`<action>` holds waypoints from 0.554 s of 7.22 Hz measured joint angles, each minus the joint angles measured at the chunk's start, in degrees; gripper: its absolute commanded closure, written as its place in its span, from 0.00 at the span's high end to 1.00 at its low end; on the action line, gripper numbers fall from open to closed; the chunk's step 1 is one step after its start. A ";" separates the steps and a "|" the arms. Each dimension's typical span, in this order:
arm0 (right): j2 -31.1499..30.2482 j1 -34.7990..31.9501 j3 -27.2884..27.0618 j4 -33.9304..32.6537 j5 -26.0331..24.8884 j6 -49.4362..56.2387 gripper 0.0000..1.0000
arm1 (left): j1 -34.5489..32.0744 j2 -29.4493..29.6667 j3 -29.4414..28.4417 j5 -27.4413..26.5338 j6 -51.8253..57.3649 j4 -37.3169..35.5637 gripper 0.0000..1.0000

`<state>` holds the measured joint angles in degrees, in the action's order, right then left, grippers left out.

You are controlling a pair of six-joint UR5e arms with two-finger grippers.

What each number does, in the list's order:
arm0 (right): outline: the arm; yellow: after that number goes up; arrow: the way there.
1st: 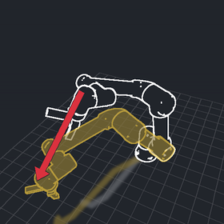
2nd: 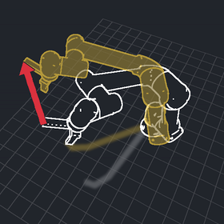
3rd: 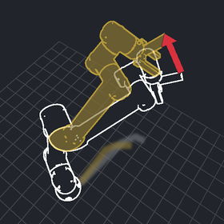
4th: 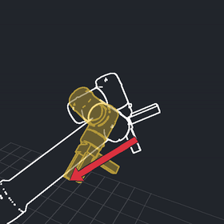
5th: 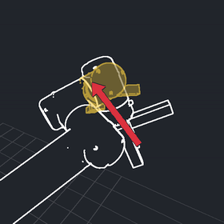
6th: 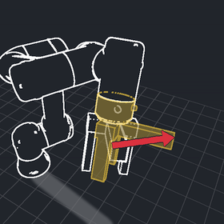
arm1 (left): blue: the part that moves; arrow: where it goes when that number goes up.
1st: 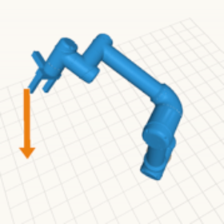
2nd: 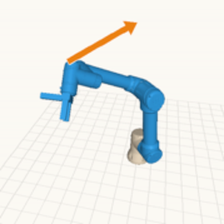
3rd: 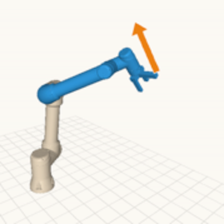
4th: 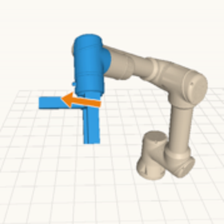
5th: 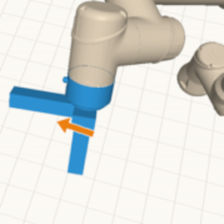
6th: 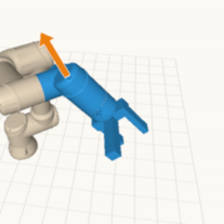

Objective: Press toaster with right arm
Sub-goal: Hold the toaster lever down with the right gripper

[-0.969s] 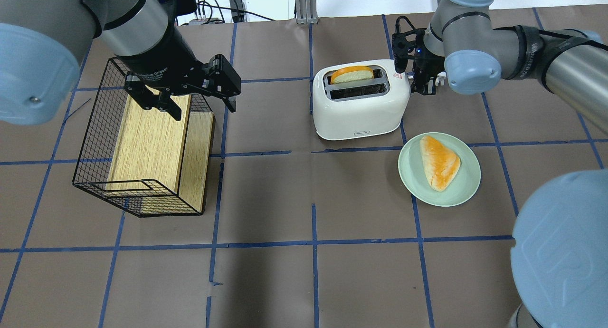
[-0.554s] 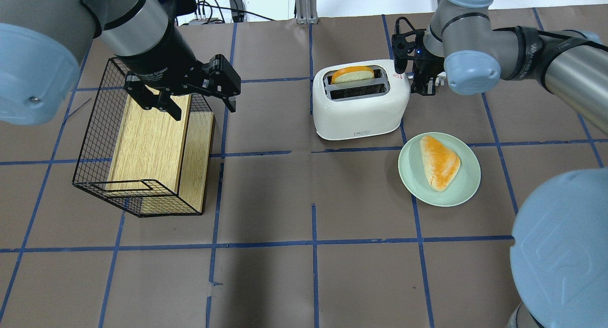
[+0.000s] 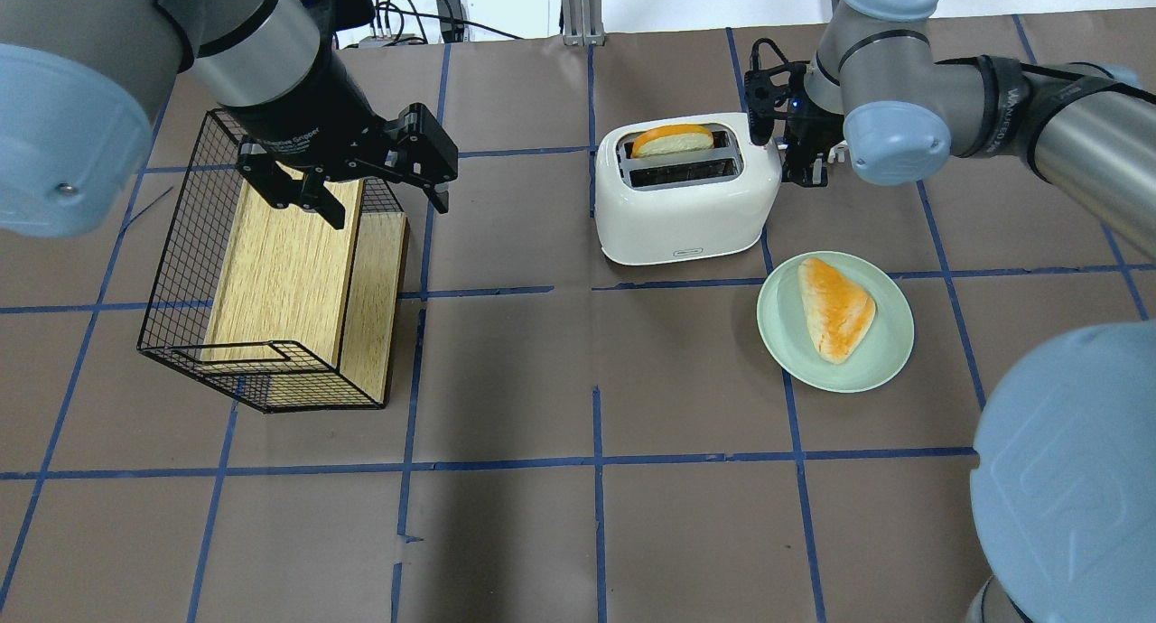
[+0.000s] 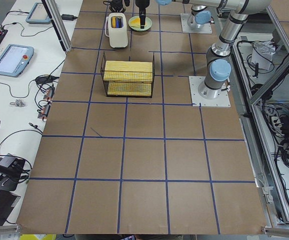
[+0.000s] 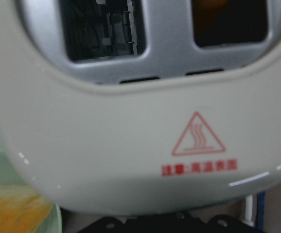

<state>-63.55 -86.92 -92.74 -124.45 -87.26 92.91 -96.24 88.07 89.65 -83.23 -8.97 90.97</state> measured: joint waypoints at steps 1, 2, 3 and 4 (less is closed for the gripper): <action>0.00 0.00 -0.04 0.02 0.04 -0.01 0.08 | 0.00 0.00 0.00 0.00 0.00 0.00 1.00; 0.00 0.00 -0.06 0.04 0.06 -0.01 0.08 | 0.00 0.00 0.00 0.00 0.00 0.00 1.00; -0.02 -0.01 -0.06 0.04 0.06 -0.04 0.26 | 0.00 0.00 0.00 0.00 0.00 0.00 1.00; -0.26 -0.10 0.17 0.23 -0.08 -0.30 0.92 | 0.00 0.00 0.00 0.00 0.00 0.00 1.00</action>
<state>-63.81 -87.02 -92.57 -124.22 -87.35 92.62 -96.24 88.07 89.65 -83.23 -8.96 90.97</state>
